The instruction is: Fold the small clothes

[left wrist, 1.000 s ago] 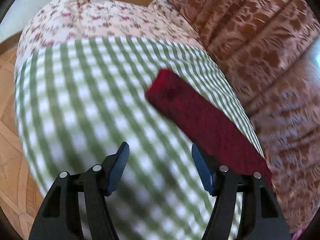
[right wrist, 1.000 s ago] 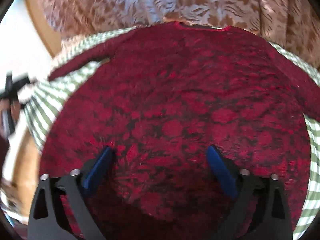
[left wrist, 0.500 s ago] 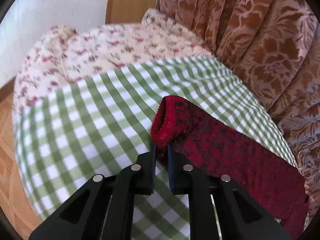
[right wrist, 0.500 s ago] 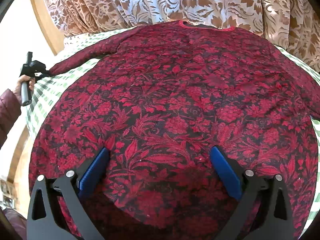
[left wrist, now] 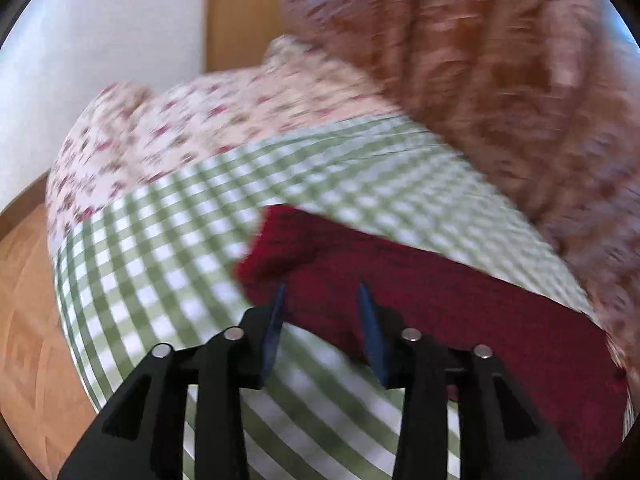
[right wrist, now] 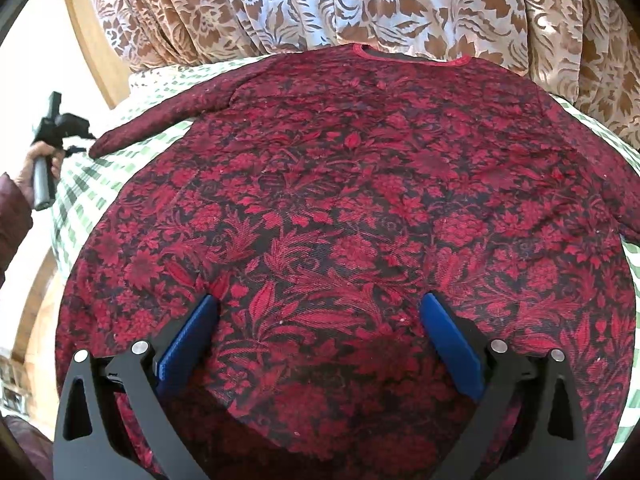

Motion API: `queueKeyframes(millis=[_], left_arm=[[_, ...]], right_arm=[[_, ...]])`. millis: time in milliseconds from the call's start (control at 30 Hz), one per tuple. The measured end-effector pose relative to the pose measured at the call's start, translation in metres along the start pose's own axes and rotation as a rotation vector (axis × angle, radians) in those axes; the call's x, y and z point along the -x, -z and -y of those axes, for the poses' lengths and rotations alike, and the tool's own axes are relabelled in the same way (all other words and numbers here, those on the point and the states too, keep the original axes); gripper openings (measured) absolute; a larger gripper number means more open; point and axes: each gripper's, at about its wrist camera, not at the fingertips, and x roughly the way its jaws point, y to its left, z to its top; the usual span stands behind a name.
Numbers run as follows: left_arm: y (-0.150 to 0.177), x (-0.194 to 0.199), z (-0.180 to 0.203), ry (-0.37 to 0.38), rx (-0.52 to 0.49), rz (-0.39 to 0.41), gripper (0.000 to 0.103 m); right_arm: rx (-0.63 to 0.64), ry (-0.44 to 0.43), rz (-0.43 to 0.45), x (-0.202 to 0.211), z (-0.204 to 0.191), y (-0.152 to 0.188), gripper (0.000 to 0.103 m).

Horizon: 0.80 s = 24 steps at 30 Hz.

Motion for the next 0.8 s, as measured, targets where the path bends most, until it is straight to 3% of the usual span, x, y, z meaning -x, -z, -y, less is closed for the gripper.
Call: queueKeyframes(millis=[33,133,167,300,433,567,800], left_arm=[[0.009,0.016,0.018,0.061,-0.048,0.012,0.042],[0.035,0.048,0.058,0.180,-0.165,0.028,0.047],[0.052,0.063,0.080,0.252,-0.218,0.010,0.048],[0.102,0.091,0.137,0.391,-0.363,-0.023,0.054],[0.151,0.111,0.187,0.467,-0.491,-0.079,0.054],[0.190,0.120,0.224,0.519,-0.564,-0.164,0.054],[0.232,0.121,0.252,0.486,-0.666,-0.228,0.054]], right_arm=[[0.001,-0.010,-0.009,0.002,0.001,-0.002,0.100],[-0.110,-0.061,0.017,0.025,0.028,-0.013,0.087],[-0.187,-0.050,0.063,0.039,0.049,-0.016,0.087],[-0.506,0.032,0.193,0.080,0.148,-0.003,0.084],[-0.893,0.133,0.308,0.117,0.269,0.044,0.075],[-1.124,0.199,0.389,0.136,0.351,0.077,0.074],[-1.290,0.249,0.443,0.133,0.435,0.084,0.060]])
